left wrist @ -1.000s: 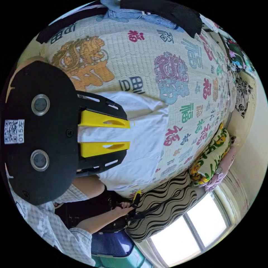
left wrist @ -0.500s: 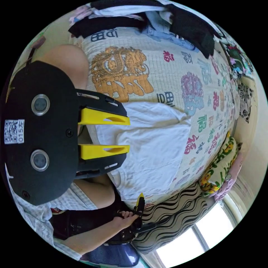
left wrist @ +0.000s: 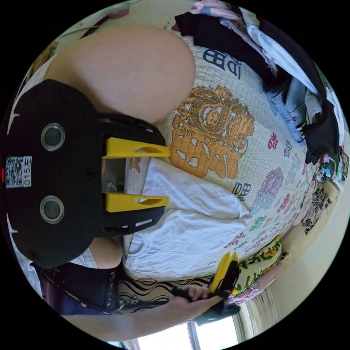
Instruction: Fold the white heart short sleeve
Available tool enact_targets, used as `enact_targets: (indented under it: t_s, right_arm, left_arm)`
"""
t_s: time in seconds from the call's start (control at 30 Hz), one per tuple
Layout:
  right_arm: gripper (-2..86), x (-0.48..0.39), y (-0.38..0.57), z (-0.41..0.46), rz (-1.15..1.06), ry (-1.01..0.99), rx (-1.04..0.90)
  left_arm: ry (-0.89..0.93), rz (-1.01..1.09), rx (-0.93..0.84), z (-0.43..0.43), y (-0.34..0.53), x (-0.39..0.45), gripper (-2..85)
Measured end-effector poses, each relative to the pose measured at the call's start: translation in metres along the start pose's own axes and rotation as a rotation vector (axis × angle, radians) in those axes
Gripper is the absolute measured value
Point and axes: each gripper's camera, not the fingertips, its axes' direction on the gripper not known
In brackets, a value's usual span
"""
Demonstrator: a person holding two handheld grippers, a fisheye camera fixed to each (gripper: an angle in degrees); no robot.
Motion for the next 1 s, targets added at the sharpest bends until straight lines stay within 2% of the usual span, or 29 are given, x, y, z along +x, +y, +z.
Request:
enact_targets:
  t_s: [0.13,0.3,0.4,0.47,0.57,0.77,0.87,1.0]
  right_arm:
    - [10.2,-0.027,-0.062,0.048,-0.01,0.085,-0.133]
    - [10.7,-0.04,-0.106,0.087,0.018,0.188,-0.211]
    - [7.8,-0.045,-0.117,0.106,0.023,0.251,-0.264]
    - [4.3,-0.053,-0.118,0.109,-0.029,0.371,-0.272]
    - [2.9,-0.053,-0.119,0.102,-0.058,0.36,-0.284]
    - [-0.5,-0.048,-0.117,0.068,-0.055,0.271,-0.264]
    - [-0.5,-0.047,-0.112,0.035,-0.07,0.193,-0.228]
    - [-0.4,-0.035,-0.098,-0.027,-0.104,0.055,-0.161]
  left_arm:
    - [-0.035,-0.002,-0.011,0.011,0.001,-0.002,12.2]
    - [-0.056,0.032,-0.025,0.02,0.005,-0.002,11.2]
    - [-0.035,0.014,-0.026,0.024,0.009,-0.007,10.6]
    - [-0.021,0.011,-0.031,0.027,0.011,-0.01,10.4]
    - [0.0,0.027,-0.041,0.032,0.017,-0.01,9.7]
    - [0.089,-0.041,-0.058,0.045,0.025,-0.025,0.6]
    - [0.163,-0.051,0.023,0.037,0.035,-0.029,-0.3]
    - [0.3,0.131,0.209,0.004,0.065,-0.012,-0.5]
